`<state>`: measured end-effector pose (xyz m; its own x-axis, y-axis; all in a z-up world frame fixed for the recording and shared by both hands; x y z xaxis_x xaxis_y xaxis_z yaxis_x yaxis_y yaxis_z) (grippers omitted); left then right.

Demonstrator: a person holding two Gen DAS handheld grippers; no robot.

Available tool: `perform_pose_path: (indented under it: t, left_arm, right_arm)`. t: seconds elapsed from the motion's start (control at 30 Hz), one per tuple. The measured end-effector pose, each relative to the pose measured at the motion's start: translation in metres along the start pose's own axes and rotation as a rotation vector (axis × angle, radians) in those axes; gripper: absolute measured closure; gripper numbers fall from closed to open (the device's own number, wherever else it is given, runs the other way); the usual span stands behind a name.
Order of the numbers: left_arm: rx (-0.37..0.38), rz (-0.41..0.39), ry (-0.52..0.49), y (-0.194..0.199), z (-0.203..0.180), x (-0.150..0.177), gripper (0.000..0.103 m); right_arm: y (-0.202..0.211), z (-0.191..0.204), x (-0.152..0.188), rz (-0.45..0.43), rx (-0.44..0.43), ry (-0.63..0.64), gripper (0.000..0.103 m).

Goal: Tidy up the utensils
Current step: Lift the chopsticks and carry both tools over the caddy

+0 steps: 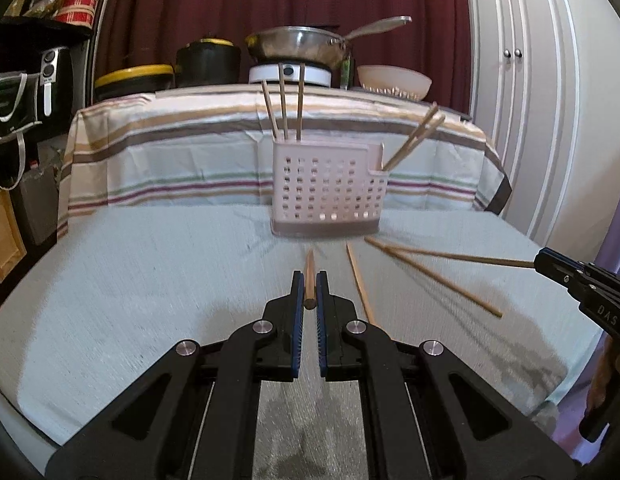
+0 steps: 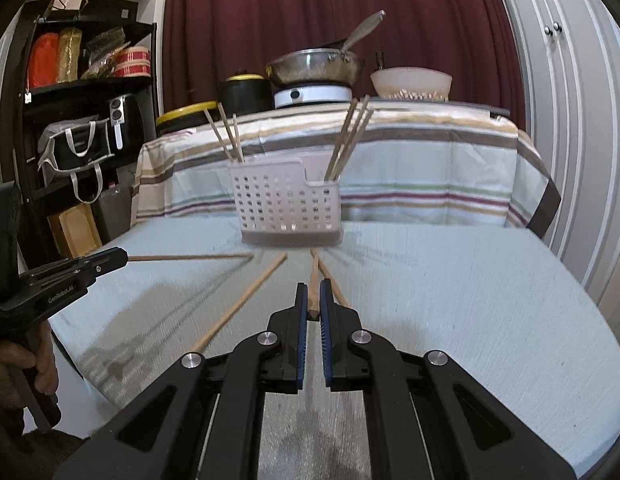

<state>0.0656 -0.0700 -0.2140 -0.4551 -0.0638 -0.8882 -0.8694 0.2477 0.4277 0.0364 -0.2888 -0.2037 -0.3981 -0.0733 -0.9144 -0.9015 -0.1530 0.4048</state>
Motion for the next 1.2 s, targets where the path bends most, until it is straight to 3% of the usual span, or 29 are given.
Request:
perform_pose_path:
  t: [0.33, 0.77, 1.2]
  left_arm:
    - [0.014, -0.065, 0.028, 0.011, 0.005, -0.049, 0.097]
    - [0.036, -0.073, -0.002, -0.030, 0.003, -0.114, 0.096]
    - [0.070, -0.054, -0.013, -0.063, 0.001, -0.146, 0.096]
  right_arm:
    - [-0.001, -0.007, -0.042, -0.053, 0.001, -0.014, 0.096]
    - [-0.039, -0.013, -0.097, -0.100, -0.016, 0.004, 0.096]
    - [-0.073, -0.022, -0.133, -0.118, -0.013, 0.008, 0.096]
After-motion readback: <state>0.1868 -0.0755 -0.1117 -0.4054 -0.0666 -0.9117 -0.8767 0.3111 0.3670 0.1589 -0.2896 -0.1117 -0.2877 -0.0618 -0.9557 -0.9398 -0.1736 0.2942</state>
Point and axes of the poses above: each gripper's, at about its wrist camera, not at the fingertips, and y roughly against the way its jaws point, z to its left, x to its underside, the point moved 9 cm from there along -y, roughly the way its jaws point, and after that the axes turned 6 degrees about y, right-handed, at the moved point
